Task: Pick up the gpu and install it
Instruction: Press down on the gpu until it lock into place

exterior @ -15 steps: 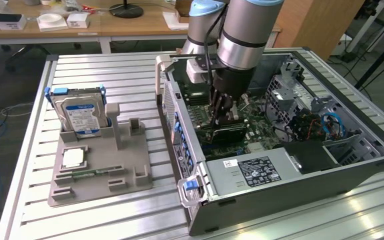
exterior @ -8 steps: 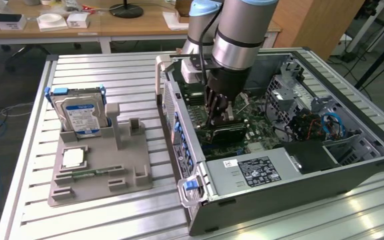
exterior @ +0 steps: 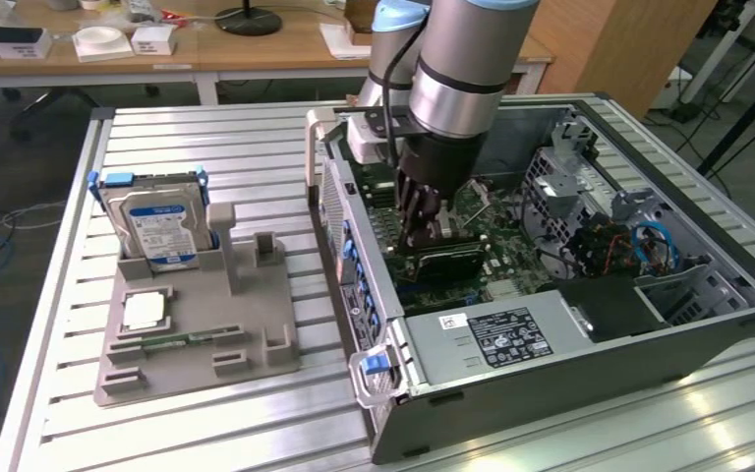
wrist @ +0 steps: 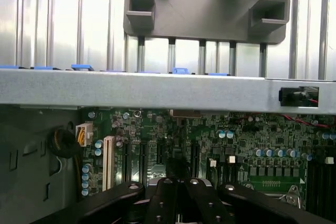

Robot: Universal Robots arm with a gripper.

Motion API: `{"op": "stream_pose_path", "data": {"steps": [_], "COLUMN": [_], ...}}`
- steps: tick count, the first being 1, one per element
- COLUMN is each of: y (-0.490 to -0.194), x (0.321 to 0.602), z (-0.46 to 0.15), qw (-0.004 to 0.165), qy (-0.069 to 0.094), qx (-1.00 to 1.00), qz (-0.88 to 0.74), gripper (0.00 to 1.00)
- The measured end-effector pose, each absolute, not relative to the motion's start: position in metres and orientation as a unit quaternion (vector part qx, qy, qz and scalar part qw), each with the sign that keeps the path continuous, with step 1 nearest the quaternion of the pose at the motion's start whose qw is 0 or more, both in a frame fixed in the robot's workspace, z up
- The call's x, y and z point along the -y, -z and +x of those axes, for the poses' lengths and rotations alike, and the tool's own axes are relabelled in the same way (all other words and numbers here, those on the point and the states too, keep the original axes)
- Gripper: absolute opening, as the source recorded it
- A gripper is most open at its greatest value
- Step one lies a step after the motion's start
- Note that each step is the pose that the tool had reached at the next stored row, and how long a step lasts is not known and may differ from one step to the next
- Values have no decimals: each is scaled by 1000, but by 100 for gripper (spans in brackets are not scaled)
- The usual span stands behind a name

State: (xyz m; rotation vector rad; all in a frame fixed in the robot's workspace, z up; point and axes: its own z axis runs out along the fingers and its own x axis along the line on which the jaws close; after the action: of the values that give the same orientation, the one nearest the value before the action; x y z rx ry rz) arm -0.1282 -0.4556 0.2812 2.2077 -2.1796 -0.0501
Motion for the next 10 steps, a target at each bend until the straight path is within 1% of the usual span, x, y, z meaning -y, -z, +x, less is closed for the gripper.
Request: {"op": "stream_pose_path", "data": {"steps": [10], "y": [-290], "x": [456], "z": [-133], "qw": [19], "qy": [16], "qx": [702], "qz": [711], "gripper": [11]}}
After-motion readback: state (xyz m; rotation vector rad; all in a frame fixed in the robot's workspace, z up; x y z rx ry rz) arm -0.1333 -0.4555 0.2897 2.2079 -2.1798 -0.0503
